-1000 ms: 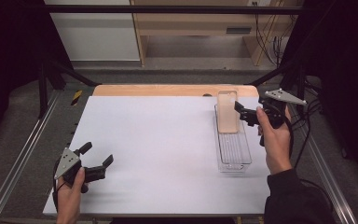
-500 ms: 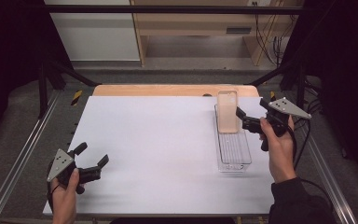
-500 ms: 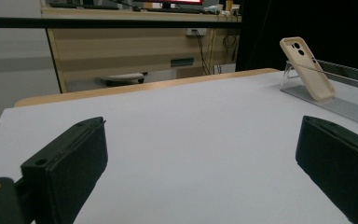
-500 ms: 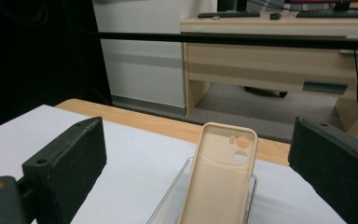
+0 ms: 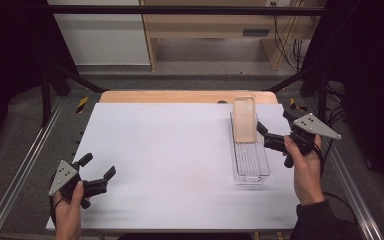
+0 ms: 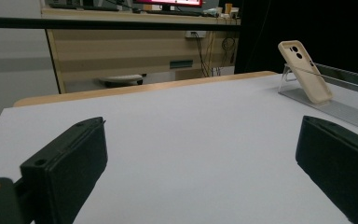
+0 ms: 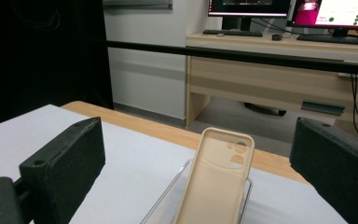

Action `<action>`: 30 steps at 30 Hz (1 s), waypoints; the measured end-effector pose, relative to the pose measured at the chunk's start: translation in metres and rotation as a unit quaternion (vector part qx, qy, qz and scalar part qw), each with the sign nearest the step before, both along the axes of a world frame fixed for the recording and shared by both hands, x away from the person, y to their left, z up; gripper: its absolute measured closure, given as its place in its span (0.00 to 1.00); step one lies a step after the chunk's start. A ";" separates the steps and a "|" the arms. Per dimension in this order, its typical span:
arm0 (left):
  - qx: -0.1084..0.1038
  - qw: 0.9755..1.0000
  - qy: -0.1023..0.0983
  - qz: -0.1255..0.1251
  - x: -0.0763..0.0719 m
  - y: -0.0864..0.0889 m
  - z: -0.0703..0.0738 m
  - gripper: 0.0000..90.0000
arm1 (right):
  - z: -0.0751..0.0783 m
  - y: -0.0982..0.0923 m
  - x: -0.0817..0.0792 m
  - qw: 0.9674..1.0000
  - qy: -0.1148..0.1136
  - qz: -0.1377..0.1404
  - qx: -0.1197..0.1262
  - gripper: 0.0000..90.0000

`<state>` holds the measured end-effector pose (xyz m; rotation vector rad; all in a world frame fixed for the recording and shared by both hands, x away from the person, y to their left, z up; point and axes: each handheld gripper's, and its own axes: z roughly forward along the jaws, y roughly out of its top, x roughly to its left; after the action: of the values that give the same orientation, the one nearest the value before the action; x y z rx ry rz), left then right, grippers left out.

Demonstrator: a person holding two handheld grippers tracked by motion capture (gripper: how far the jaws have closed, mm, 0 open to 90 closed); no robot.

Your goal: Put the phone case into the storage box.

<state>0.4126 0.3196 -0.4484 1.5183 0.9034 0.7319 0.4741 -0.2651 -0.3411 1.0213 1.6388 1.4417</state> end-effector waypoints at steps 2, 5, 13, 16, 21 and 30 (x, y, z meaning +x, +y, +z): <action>0.002 1.000 0.000 -0.001 0.000 0.000 0.000 0.02 | 0.000 -0.003 -0.003 1.000 -0.004 -0.004 0.003 0.04; 0.001 1.000 -0.001 -0.001 0.000 0.000 0.000 0.02 | -0.001 -0.007 -0.005 1.000 -0.005 -0.006 0.006 0.03; -0.003 1.000 -0.005 -0.005 -0.003 0.000 0.001 0.02 | -0.003 -0.017 -0.017 1.000 -0.023 -0.002 0.017 0.02; -0.002 1.000 -0.006 -0.007 -0.003 -0.002 0.002 0.01 | -0.004 -0.021 -0.023 0.999 -0.032 0.000 0.016 0.02; -0.001 1.000 -0.012 -0.013 -0.004 -0.005 0.002 0.01 | -0.008 -0.029 -0.031 0.999 -0.033 -0.002 0.019 0.02; 0.003 1.000 -0.017 -0.012 -0.005 -0.004 0.002 0.01 | -0.029 -0.047 -0.049 0.999 -0.025 -0.010 0.029 0.02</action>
<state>0.4078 0.3155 -0.4461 1.5149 0.8567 0.7428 0.4251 -0.3118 -0.3701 1.0231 1.5557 1.4976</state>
